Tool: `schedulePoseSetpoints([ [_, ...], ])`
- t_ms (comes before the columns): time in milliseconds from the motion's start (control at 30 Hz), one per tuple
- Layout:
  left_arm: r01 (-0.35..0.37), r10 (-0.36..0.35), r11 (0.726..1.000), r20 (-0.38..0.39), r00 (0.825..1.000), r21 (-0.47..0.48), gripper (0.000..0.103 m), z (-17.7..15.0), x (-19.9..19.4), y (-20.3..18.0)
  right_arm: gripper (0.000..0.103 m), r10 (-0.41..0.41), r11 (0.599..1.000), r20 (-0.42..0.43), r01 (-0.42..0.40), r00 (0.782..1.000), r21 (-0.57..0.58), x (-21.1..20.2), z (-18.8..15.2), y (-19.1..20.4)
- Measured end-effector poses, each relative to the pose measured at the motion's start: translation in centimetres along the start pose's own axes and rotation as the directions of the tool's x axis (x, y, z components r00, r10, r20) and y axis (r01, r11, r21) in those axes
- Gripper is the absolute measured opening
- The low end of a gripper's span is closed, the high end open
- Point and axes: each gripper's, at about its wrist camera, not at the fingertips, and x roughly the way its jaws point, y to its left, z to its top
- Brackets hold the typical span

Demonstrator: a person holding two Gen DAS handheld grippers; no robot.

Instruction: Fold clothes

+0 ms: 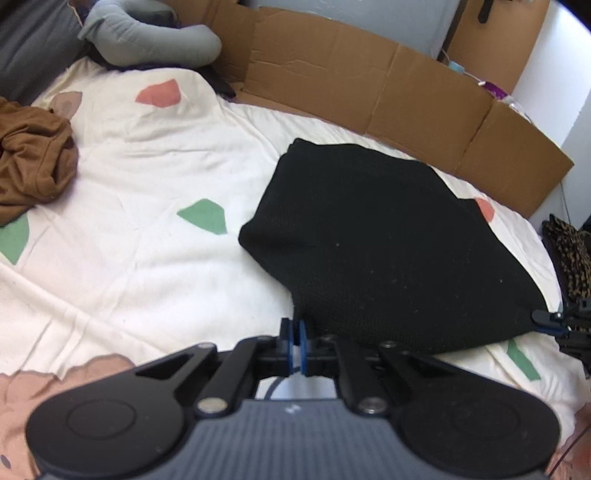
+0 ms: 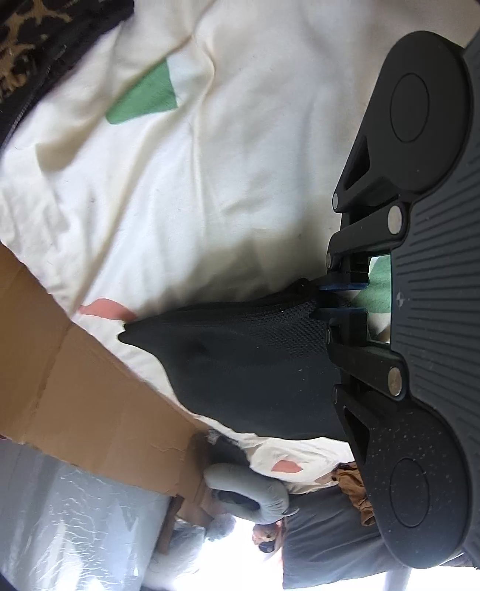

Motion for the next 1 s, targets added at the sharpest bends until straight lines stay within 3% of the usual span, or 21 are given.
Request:
schedulePoseSetpoints([
  [133,0.004,-0.007,0.998,-0.052,0.999,-0.062,0.009,0.0,0.9,0.9,0.013,-0.019,1.000,-0.031,0.019,0.999,0.002,0.9,-0.1,-0.2],
  [167,0.003,-0.007,0.996,-0.050,0.999,-0.085,0.014,-0.1,0.7,1.2,0.016,-0.018,1.000,-0.034,0.018,0.999,0.003,0.9,-0.2,-0.2],
  [267,0.009,-0.012,0.988,-0.022,1.000,-0.153,0.043,0.1,0.2,2.0,0.039,-0.008,1.000,-0.033,0.007,0.999,-0.003,1.0,-0.4,-0.3],
  [300,0.015,-0.018,0.985,-0.015,1.000,-0.174,0.048,0.2,0.1,2.2,0.039,-0.005,1.000,-0.032,0.005,0.999,0.001,1.1,-0.5,-0.4],
  [367,0.039,-0.044,0.976,-0.019,0.999,-0.217,0.049,0.2,0.3,2.5,0.042,0.001,1.000,-0.026,0.000,1.000,0.017,1.2,-0.6,-0.6],
  [533,0.061,-0.082,0.941,-0.051,0.995,-0.334,0.049,0.3,1.7,3.2,0.042,0.029,0.998,-0.004,-0.028,1.000,0.054,1.2,-0.7,-1.3],
  [733,0.132,-0.181,0.856,-0.051,0.982,-0.501,0.049,-1.1,1.7,4.2,0.040,0.063,0.993,0.007,-0.063,0.998,0.098,1.3,-0.5,-2.0],
  [767,0.140,-0.191,0.841,-0.045,0.981,-0.522,0.049,-1.3,1.8,4.2,0.036,0.065,0.993,0.007,-0.066,0.998,0.102,1.3,-0.5,-2.1],
  [800,0.147,-0.199,0.827,-0.038,0.979,-0.543,0.049,-1.4,2.1,4.4,0.026,0.063,0.992,0.007,-0.063,0.998,0.105,1.4,-0.4,-2.1],
  [1000,0.196,-0.229,0.776,0.022,0.973,-0.599,0.045,-1.6,2.8,5.1,0.013,0.073,0.991,0.017,-0.074,0.997,0.111,1.0,-0.2,-2.0],
])
